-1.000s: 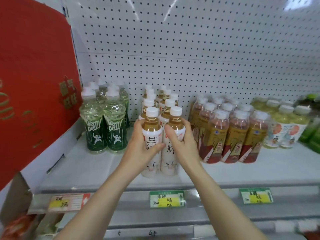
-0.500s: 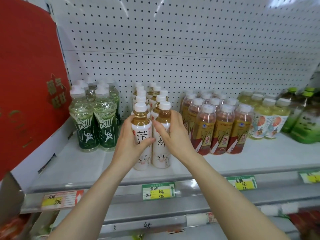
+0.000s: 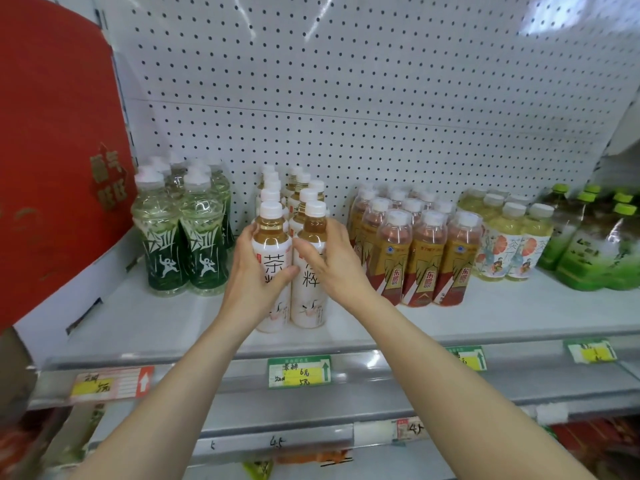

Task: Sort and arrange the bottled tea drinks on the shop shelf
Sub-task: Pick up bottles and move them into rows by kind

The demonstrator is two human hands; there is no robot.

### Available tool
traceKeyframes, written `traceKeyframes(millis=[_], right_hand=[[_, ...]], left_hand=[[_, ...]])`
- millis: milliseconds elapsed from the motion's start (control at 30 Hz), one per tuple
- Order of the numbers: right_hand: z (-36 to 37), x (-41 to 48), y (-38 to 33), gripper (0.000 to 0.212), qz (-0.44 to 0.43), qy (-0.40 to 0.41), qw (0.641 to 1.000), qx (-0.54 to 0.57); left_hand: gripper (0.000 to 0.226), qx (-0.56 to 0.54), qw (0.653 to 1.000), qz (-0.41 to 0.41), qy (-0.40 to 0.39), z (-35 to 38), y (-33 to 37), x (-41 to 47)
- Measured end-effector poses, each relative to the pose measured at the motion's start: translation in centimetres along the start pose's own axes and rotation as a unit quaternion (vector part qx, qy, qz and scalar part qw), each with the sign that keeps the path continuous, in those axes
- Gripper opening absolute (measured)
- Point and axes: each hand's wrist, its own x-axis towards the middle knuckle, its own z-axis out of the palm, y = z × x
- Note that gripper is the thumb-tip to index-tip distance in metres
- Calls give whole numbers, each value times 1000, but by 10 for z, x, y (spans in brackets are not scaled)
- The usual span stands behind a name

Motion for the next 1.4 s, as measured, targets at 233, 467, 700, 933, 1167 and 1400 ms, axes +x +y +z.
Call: traceKeyframes(millis=[233, 467, 700, 933, 1167, 1400], right_hand=[[-59, 64, 12, 38, 25, 46, 995, -80], [-53, 151, -6, 44, 58, -188, 966, -167], [-43, 155, 2, 21, -40, -177, 974, -134], [-43, 140, 2, 32, -31, -181, 978, -100], [-23, 32, 1, 45, -65, -24, 997, 33], [-13, 19, 3, 51, -57, -2, 998, -40]], left_hand=[[93, 54, 997, -18, 50, -22, 29, 22], [42, 147, 988, 17, -46, -20, 44, 34], [43, 117, 993, -16, -28, -10, 36, 32], [42, 82, 996, -12, -39, -14, 31, 25], [51, 48, 997, 10, -60, -20, 31, 8], [46, 72, 996, 34, -50, -15, 27, 12]])
